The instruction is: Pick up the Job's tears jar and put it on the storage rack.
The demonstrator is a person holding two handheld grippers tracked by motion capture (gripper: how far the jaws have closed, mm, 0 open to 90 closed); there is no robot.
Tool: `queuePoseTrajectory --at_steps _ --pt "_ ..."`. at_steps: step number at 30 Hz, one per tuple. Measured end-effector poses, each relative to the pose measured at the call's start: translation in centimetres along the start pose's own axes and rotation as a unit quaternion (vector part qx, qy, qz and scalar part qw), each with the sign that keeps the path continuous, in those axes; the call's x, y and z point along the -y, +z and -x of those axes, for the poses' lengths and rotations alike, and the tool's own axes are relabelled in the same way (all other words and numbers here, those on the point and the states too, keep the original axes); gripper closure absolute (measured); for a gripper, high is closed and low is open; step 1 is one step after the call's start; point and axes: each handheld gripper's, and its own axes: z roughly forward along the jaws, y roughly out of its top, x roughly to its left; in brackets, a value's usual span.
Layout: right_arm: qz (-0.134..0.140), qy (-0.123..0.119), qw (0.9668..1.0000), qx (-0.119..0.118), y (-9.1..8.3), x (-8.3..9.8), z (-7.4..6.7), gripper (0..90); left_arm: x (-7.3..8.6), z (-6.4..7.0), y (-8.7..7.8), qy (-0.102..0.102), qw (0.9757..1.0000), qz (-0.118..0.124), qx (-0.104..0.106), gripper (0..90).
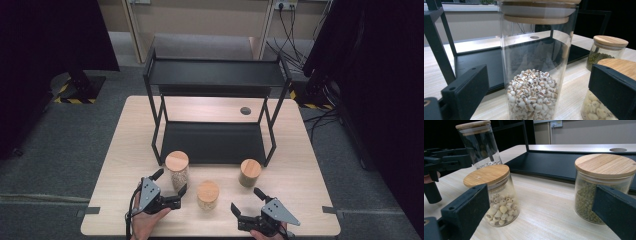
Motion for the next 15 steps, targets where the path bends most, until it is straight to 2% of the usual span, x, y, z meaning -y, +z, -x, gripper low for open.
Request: queuePoseTrajectory --at_steps 7,15 --pt "0.0 0.002 1.0 -0.002 0.07 0.02 0.03 1.9 -0.23 0.17 0.38 -0.001 1.0 0.001 -0.002 2.8" --pt "-0.001 0.005 1.0 -0.004 0.22 0.06 0.06 2.0 -0.69 0.07 0.94 0.007 1.0 0.0 -0.001 5.0"
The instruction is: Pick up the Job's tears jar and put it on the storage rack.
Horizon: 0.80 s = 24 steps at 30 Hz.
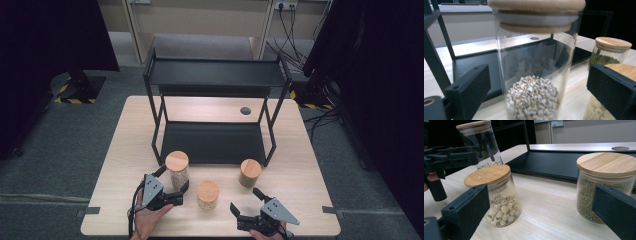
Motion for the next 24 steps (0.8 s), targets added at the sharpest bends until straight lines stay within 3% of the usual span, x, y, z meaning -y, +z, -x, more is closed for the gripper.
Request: queuePoseTrajectory --at_steps 14,21,24 --pt "-0.002 0.004 1.0 -0.003 0.1 0.0 0.0 2.2 -0.5 0.0 1.4 0.0 1.0 -0.009 -0.002 6.2" --pt "-0.003 0.005 1.0 -0.005 0.1 0.0 0.1 2.3 -0.6 -0.2 1.9 0.003 0.9999 -0.009 -0.005 16.4" --pt "-0.003 0.006 1.0 -0.005 0.1 0.0 0.1 2.4 -0.8 -0.1 2.0 0.004 0.9999 -0.011 -0.005 24.8"
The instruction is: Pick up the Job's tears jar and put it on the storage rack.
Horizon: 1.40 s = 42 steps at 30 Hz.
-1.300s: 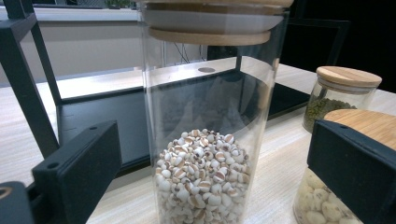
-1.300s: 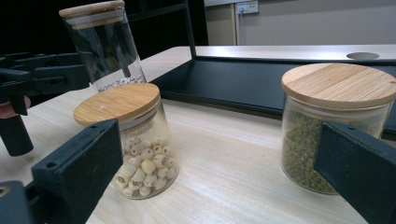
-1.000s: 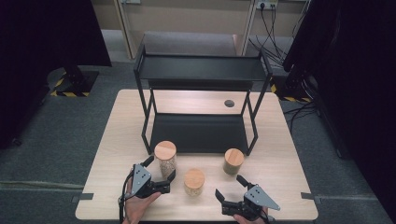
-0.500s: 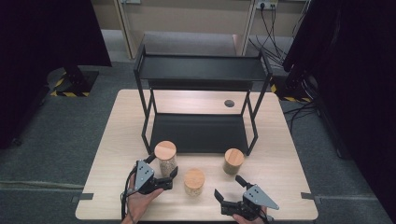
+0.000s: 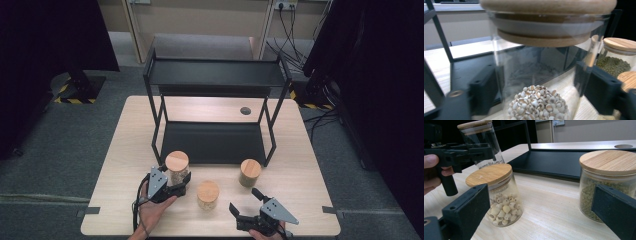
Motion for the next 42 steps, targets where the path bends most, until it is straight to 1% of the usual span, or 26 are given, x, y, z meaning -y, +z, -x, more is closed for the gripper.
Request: queuePoseTrajectory --at_steps 3,5,9,11,15,19,27,34,42 --pt "0.0 0.0 1.0 0.0 0.0 0.0 0.0 2.4 -0.1 0.1 0.0 0.001 1.0 -0.002 -0.001 25.0" --pt "0.0 0.0 1.0 -0.001 0.0 0.0 0.0 2.4 -0.3 -0.2 0.0 0.002 1.0 -0.005 0.003 25.1" --pt "0.001 0.001 1.0 -0.002 0.0 0.0 0.0 2.5 -0.6 -0.4 0.0 -0.004 0.9999 -0.009 0.003 25.2" --pt "0.001 0.002 1.0 -0.002 0.0 0.0 0.0 2.6 -0.9 -0.3 0.0 0.0 0.9999 -0.01 0.001 25.2" --pt "0.002 0.003 1.0 -0.003 -0.1 0.0 0.0 2.6 -1.2 -0.3 -0.1 -0.001 1.0 -0.006 0.004 25.2" --pt "0.002 0.004 1.0 -0.003 -0.1 0.0 0.0 2.7 -1.5 -0.3 0.0 0.002 1.0 -0.005 0.004 25.2" --pt "0.003 0.004 1.0 -0.003 -0.1 0.0 0.1 2.8 -2.6 -0.4 0.7 0.001 0.9999 -0.006 0.009 25.2" --pt "0.003 0.006 1.0 -0.004 -0.1 0.0 0.1 3.0 -3.6 -0.6 1.6 0.003 1.0 -0.005 0.005 25.2" --pt "0.002 0.006 1.0 -0.005 -0.1 0.0 0.1 3.0 -4.4 -0.8 2.4 0.004 1.0 -0.006 0.005 25.2"
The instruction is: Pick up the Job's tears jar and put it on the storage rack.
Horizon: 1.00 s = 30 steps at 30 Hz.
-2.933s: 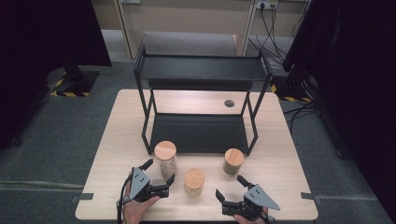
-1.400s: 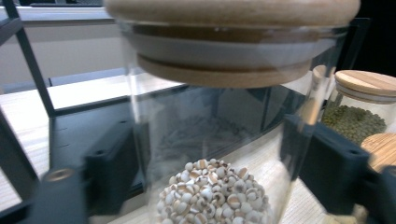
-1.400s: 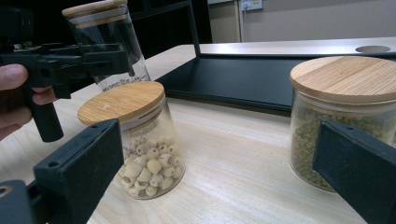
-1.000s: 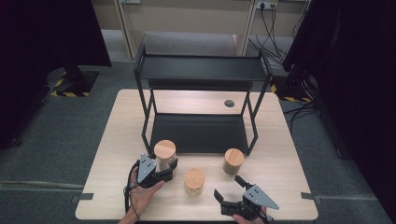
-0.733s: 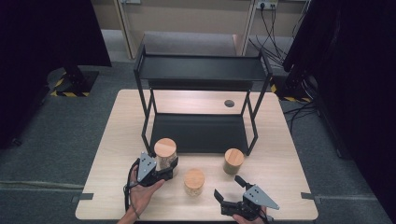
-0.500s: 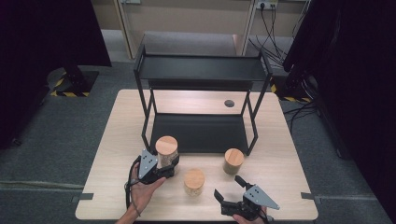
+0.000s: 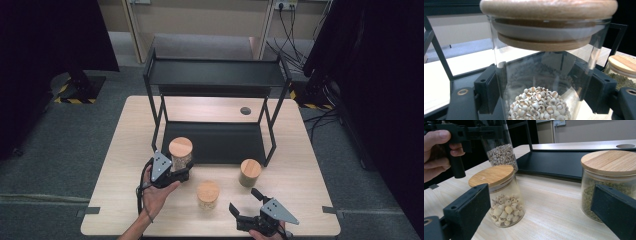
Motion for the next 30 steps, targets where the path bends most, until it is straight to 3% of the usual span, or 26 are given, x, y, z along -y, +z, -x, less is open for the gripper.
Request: queuePoseTrajectory --at_steps 12,30 --pt "0.0 0.002 1.0 -0.001 0.0 0.0 0.1 3.1 -1.0 -0.6 1.5 -0.007 0.9999 -0.003 -0.009 25.3" --pt "0.0 0.002 1.0 -0.001 0.0 0.1 0.1 3.3 -2.5 -0.8 4.4 0.001 0.9994 -0.005 -0.033 25.3"
